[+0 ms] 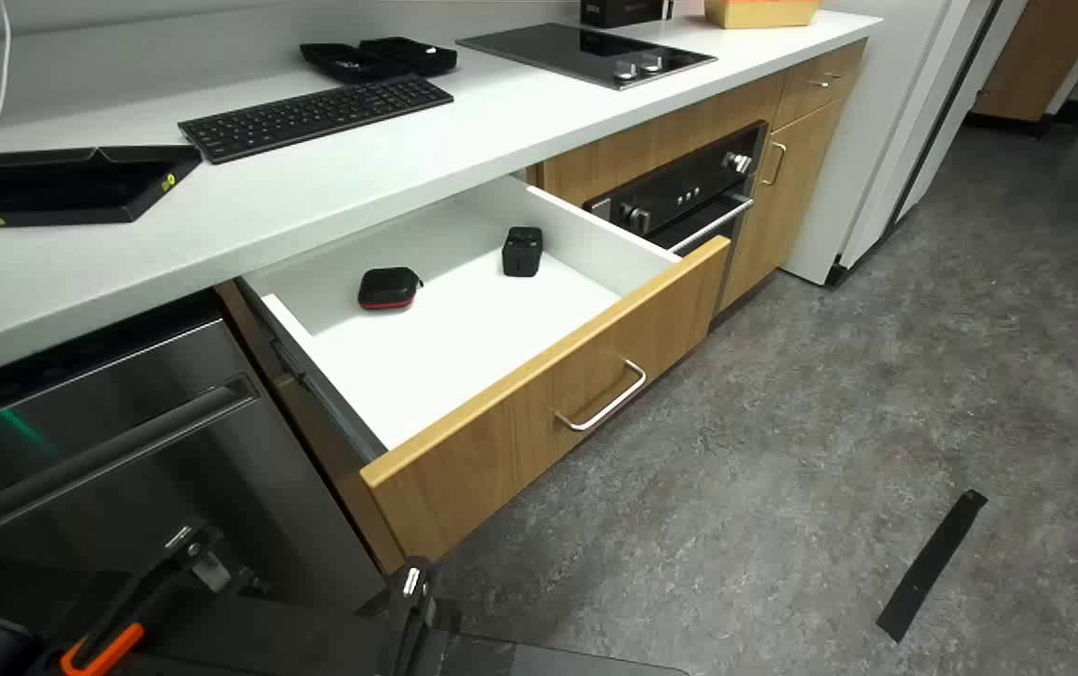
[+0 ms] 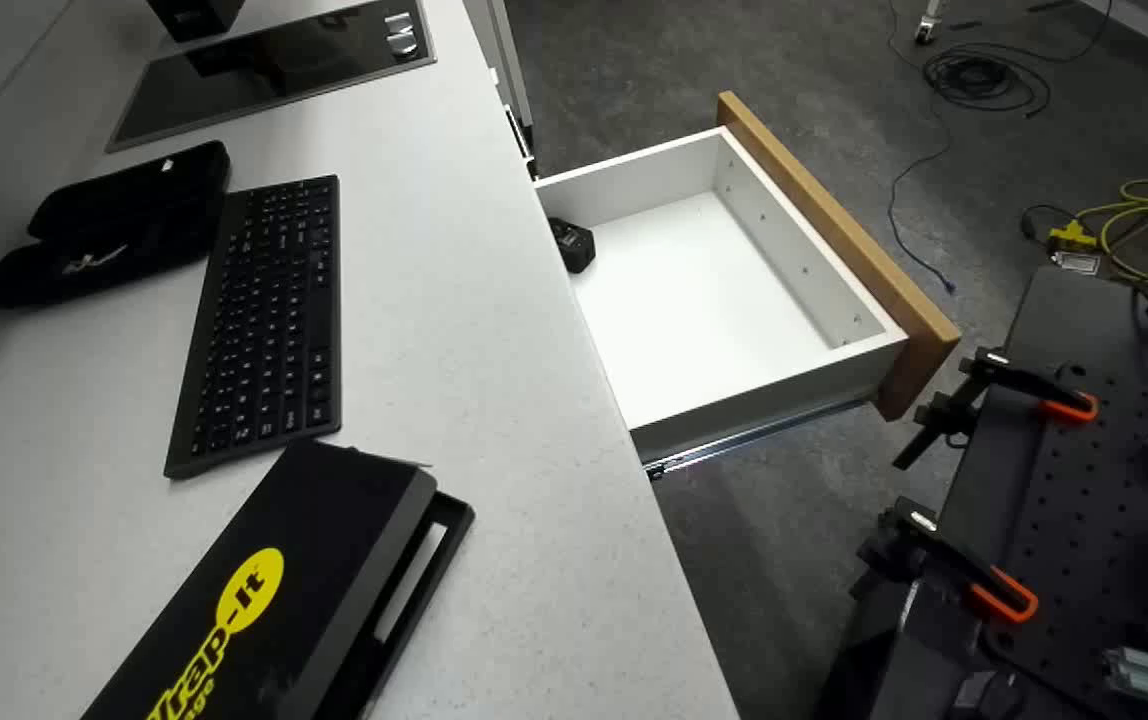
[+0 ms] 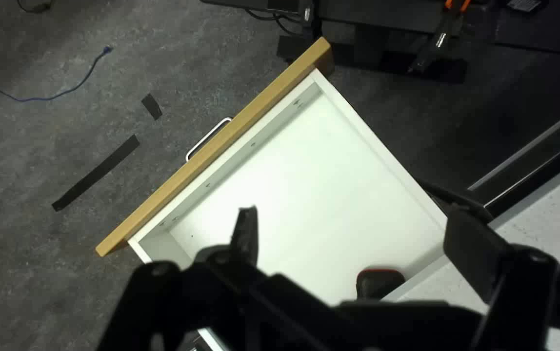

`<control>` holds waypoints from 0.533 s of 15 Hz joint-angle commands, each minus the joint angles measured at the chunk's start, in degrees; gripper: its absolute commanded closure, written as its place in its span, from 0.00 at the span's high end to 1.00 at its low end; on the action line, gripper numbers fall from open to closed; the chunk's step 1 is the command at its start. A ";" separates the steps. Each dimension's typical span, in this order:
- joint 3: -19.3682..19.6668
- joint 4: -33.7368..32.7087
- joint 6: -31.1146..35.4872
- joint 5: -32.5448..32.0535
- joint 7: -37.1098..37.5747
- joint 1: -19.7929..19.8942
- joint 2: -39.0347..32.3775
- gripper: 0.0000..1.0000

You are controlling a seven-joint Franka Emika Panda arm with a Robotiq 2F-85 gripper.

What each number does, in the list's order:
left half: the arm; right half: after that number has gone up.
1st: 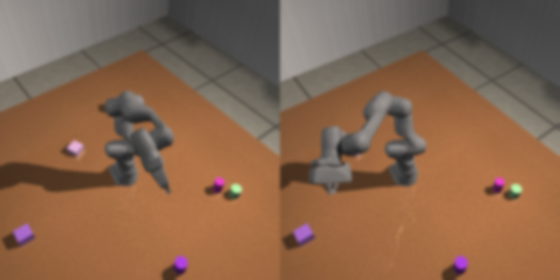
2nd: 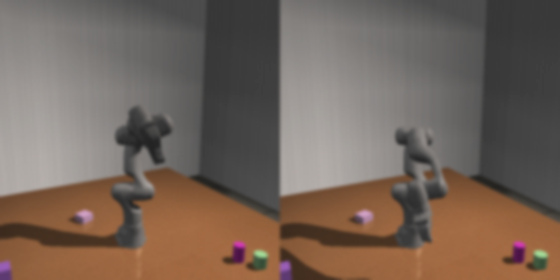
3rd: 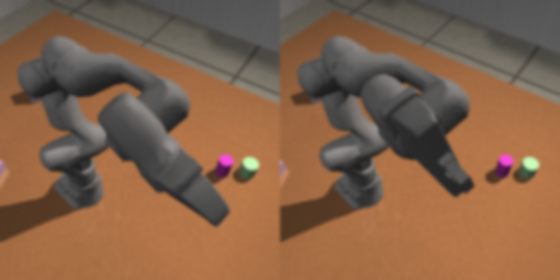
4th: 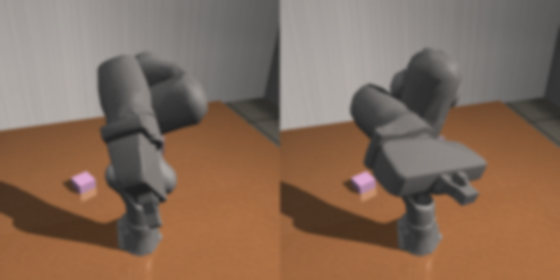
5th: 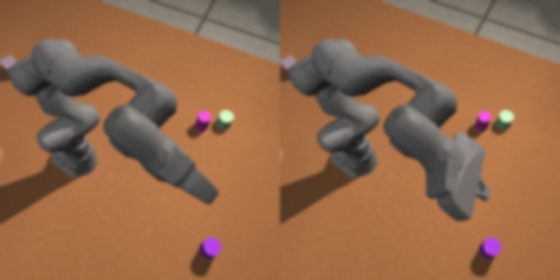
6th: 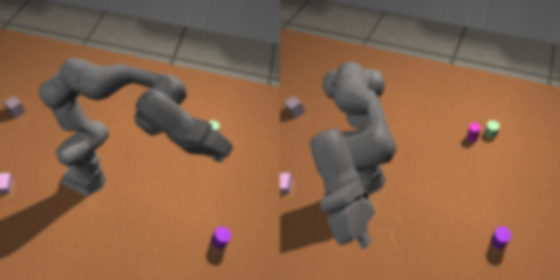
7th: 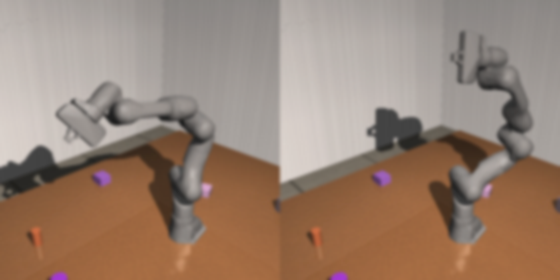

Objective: Close the drawer

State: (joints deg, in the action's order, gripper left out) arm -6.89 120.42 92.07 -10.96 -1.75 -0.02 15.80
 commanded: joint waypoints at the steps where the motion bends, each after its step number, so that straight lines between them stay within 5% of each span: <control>1: 1.13 -0.15 -0.21 -0.25 0.28 -1.31 -0.14 1.00; 8: 4.26 1.86 3.80 -0.44 -6.20 -0.25 -0.21 1.00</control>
State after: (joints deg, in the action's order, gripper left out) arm -6.12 120.55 92.41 -10.96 -3.19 -0.12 15.50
